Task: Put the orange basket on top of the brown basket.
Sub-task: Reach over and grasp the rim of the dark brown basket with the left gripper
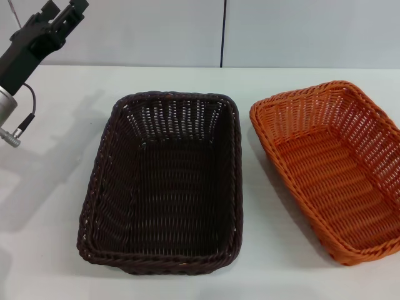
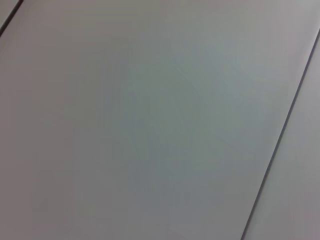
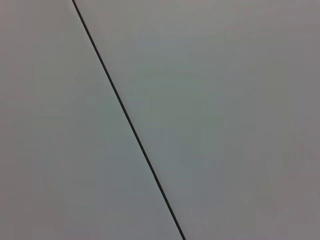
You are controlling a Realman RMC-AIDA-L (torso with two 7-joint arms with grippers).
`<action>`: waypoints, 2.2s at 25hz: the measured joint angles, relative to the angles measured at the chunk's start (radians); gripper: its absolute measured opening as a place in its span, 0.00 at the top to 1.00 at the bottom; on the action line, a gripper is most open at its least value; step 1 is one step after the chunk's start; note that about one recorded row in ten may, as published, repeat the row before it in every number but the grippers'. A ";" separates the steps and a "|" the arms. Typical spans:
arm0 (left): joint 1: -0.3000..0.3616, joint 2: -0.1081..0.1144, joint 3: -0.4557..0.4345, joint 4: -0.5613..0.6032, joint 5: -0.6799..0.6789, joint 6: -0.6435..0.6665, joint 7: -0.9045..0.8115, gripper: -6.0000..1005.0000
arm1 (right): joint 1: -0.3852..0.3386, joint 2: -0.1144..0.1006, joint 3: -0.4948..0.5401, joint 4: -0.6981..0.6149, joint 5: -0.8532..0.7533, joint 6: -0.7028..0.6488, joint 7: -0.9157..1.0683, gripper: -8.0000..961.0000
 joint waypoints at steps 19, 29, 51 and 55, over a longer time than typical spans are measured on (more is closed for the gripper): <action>-0.004 0.054 0.008 -0.075 0.125 0.048 -0.285 0.17 | -0.005 0.005 0.000 0.010 0.000 0.000 0.000 0.12; -0.054 0.231 0.051 -0.664 1.132 -0.110 -1.297 0.18 | -0.027 0.007 0.002 0.010 0.000 0.000 0.000 0.12; -0.139 0.010 0.055 -0.806 1.732 -0.353 -1.497 0.18 | -0.025 0.000 0.038 0.009 0.003 0.034 -0.026 0.12; -0.138 0.011 0.057 -0.763 1.733 -0.333 -1.498 0.18 | -0.024 -0.001 0.038 0.008 0.003 0.035 -0.026 0.12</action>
